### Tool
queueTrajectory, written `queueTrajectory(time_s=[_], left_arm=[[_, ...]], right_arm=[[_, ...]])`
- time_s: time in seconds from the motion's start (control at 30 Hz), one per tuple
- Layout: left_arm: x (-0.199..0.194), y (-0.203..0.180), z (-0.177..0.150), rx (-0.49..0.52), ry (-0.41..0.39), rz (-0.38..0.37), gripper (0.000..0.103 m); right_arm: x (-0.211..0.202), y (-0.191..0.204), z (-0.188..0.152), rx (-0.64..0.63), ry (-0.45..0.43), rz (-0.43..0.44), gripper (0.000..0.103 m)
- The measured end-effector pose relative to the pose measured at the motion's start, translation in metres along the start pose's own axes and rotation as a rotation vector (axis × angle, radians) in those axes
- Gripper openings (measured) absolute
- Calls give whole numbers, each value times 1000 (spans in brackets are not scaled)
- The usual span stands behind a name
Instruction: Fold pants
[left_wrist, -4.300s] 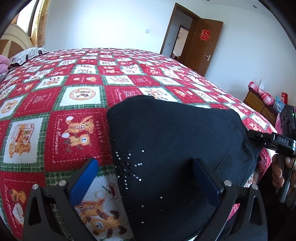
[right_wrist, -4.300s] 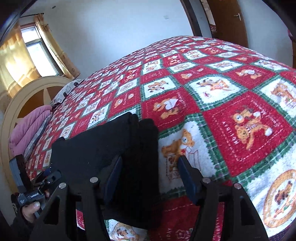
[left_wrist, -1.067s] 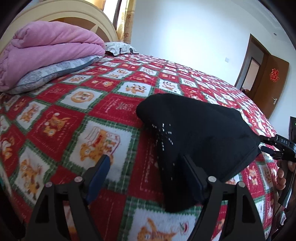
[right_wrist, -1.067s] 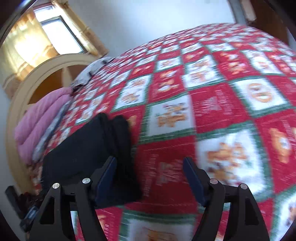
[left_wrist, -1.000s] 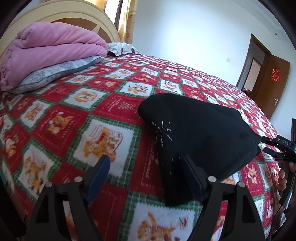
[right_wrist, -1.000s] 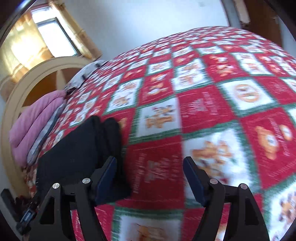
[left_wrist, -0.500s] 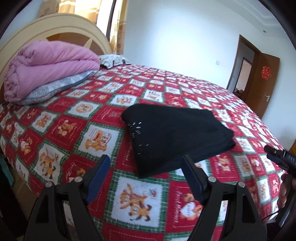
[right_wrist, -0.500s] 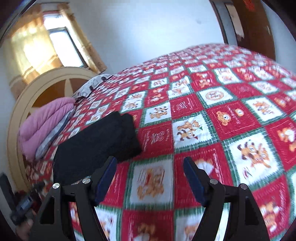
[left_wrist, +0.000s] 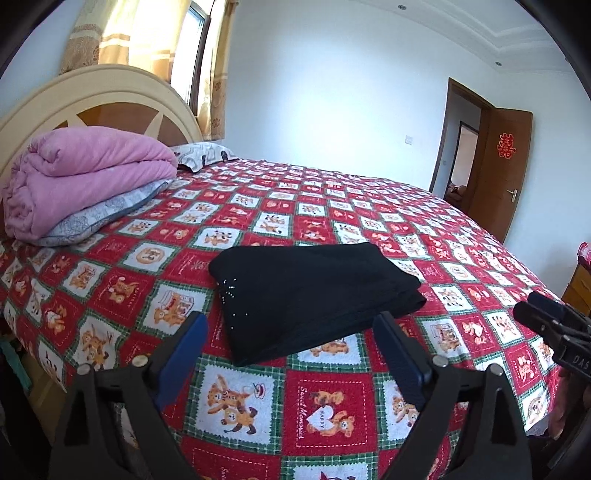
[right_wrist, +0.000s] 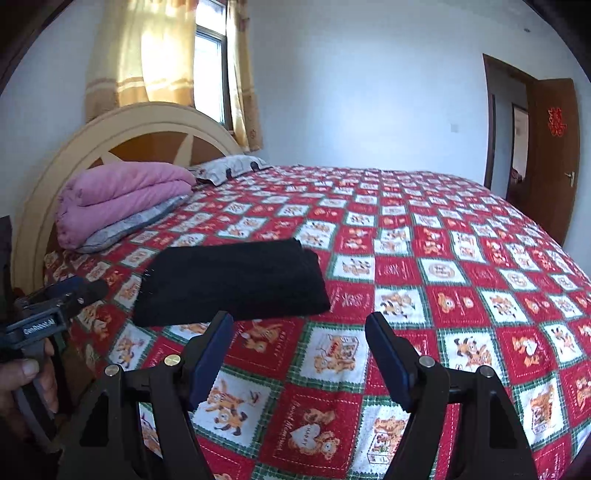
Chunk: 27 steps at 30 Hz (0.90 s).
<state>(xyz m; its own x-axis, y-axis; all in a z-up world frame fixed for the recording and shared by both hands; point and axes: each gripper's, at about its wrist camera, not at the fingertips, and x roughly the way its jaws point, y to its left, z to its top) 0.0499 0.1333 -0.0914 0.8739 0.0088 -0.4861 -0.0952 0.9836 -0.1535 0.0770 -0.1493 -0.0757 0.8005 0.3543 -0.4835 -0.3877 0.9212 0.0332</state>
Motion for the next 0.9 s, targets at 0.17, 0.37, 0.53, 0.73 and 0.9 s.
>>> queueTrajectory(time_s=[0.17,0.37,0.53,0.73,0.9], left_arm=[[2,0,-2,-20,-3,0,99],[1,-5,-5,-12,4,-2,99],[1,-6,-5,-10,5,-2,99],[-1,-9,-4,0,-4,-3,99],[-3,-9,-4,1,-7,3,99]], right_arm=[[-5,4,2,-14,-19,13,75],[-11,7,7,-24,-34,10,75],[-15,4,9,-18,-43,6,75],[-19,6,10,-38,-57,-17,75],[-19,5,9,-35,-51,-14,75]])
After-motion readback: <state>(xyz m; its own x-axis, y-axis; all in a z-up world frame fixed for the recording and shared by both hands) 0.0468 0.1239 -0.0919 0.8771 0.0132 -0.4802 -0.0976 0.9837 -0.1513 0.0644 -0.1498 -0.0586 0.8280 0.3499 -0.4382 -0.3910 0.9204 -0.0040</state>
